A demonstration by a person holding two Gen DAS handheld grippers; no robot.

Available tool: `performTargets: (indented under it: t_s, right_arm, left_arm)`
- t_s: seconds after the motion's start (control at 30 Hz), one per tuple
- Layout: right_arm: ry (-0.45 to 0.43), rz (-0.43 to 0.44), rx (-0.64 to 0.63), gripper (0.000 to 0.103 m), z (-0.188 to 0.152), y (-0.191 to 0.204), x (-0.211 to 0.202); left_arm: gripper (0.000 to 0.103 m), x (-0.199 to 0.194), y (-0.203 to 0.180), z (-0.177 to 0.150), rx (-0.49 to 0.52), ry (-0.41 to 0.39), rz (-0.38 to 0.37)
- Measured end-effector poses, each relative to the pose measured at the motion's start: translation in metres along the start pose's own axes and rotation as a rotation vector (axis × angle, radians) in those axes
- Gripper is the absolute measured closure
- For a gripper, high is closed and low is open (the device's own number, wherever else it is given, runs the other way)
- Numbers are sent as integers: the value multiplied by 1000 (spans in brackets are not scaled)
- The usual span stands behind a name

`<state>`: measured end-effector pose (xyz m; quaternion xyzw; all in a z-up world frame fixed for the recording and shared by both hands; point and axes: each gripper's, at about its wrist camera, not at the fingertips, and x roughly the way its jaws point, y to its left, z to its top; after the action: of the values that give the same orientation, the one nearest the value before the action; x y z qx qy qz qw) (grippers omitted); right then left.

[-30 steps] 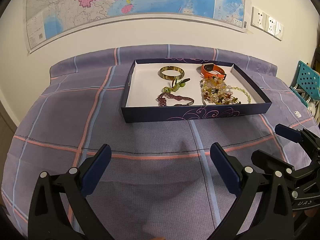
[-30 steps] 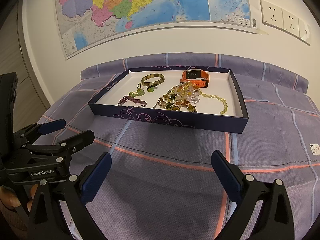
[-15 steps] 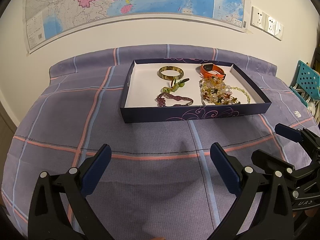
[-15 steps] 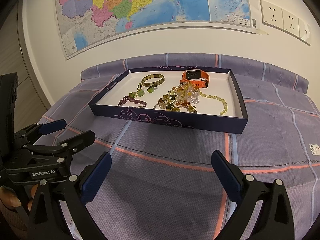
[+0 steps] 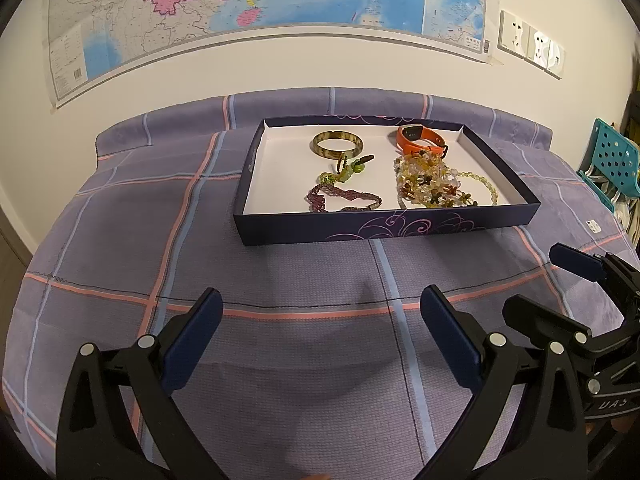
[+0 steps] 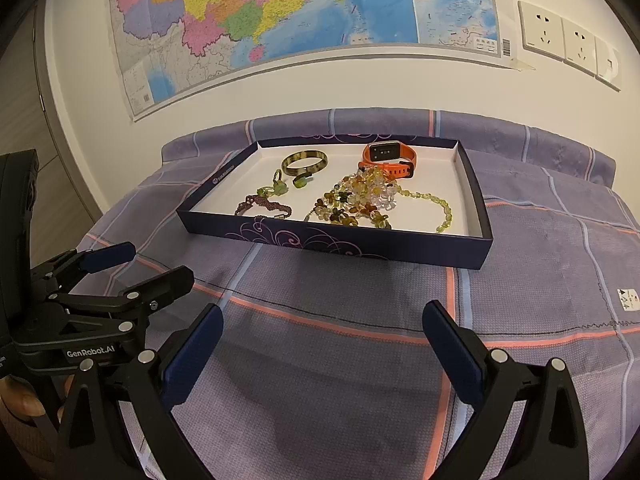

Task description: Organize jewelry

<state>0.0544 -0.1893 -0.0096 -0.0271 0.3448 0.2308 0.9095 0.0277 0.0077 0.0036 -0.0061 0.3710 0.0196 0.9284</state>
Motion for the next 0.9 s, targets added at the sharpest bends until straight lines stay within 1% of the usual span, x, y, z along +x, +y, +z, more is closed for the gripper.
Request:
performTargets:
  t_s: [0.63, 0.83, 0.9]
  right_arm:
    - [4, 1, 4, 6, -2, 0, 0]
    - [8, 1, -6, 6, -2, 0, 0]
    - [21, 23, -3, 6, -3, -2, 0]
  left_arm:
    - [6, 3, -3, -3, 4, 7, -3]
    - [6, 2, -7, -5, 11, 6, -29]
    - [6, 3, -6, -5, 3, 15, -34]
